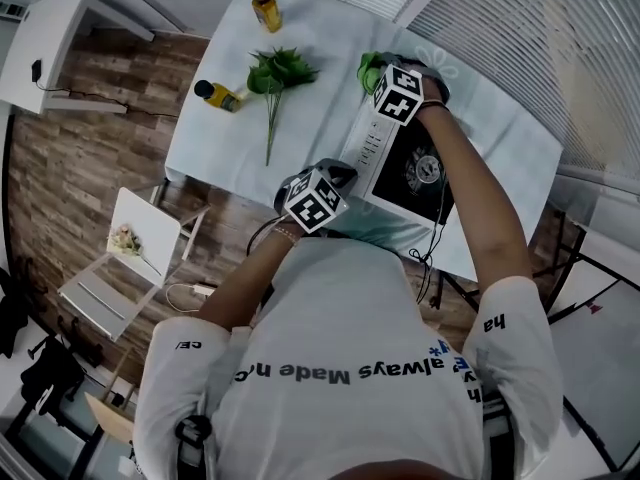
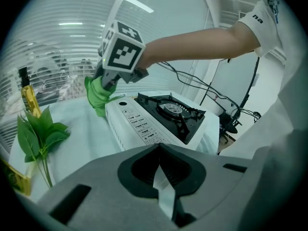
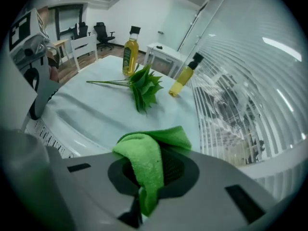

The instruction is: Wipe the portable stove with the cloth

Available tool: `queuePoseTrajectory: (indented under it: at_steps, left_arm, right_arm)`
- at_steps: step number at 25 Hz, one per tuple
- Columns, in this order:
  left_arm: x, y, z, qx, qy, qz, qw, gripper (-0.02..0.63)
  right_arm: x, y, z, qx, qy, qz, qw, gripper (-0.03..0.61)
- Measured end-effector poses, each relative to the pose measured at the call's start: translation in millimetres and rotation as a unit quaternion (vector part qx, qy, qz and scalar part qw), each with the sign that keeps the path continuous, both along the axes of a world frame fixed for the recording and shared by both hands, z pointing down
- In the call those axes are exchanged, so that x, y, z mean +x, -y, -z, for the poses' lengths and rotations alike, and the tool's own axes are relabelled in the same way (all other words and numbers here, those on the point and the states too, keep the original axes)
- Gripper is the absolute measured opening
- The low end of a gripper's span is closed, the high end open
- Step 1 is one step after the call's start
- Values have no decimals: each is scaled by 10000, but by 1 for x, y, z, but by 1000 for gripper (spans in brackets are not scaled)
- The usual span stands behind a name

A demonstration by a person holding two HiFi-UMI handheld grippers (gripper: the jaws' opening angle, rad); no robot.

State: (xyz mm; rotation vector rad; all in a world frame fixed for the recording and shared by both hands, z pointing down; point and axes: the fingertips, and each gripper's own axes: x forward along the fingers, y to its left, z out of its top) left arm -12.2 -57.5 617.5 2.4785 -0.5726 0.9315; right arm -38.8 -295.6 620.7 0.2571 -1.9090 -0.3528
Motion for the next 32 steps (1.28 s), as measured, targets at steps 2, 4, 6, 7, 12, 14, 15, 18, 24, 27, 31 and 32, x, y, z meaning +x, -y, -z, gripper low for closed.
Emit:
queuePoseTrajectory:
  at_steps: [2,4,6,7,12,14,15,18,24,27,31,32]
  left_arm:
    - [-1,-4,0,19,-33,4,10000,12]
    - [-3,-8,0,23,-67,12,10000,12]
    - [-6,-11,1,34,-75,4,10000,12]
    - [-7,-13,1,36,-89,5,10000,12]
    - [-10,-22,-3,31,-151,-23,9999,12]
    - [-11,-24,-3,55,-163,-36,9998,12]
    - [-12,-25,-2,68,-166,-46,9998,12]
    - [-12,-27,1,126,-154,-93,9998,12]
    - [-19,-32,6,261,-122,-135,9995,12]
    - [-24,-37,8,279,-121,-162,9994,12]
    - [-32,-44,6,296,-53,-240,9993,12]
    - [-34,-46,6,295,-45,-246,9993,12]
  right_arm:
    - [-12,-8,-13,-96,-287,264,9992,23]
    - [-19,-20,-27,-255,-614,507,9965,23]
    - [-22,-29,-39,-471,-803,549,9941,23]
    - [-23,-32,-42,-593,-831,492,9936,23]
    - [-25,-48,-49,-909,-1064,350,9895,23]
    - [-26,-55,-49,-943,-1095,335,9889,23]
    - [-27,-59,-48,-967,-1092,331,9888,23]
    - [-31,-77,-47,-1069,-1129,358,9872,23]
    - [-39,-112,-51,-1238,-1256,414,9835,23]
    - [-42,-128,-50,-1300,-1227,412,9830,23]
    - [-49,-153,-47,-1399,-1132,429,9827,23]
    - [-51,-161,-46,-1423,-1110,449,9826,23]
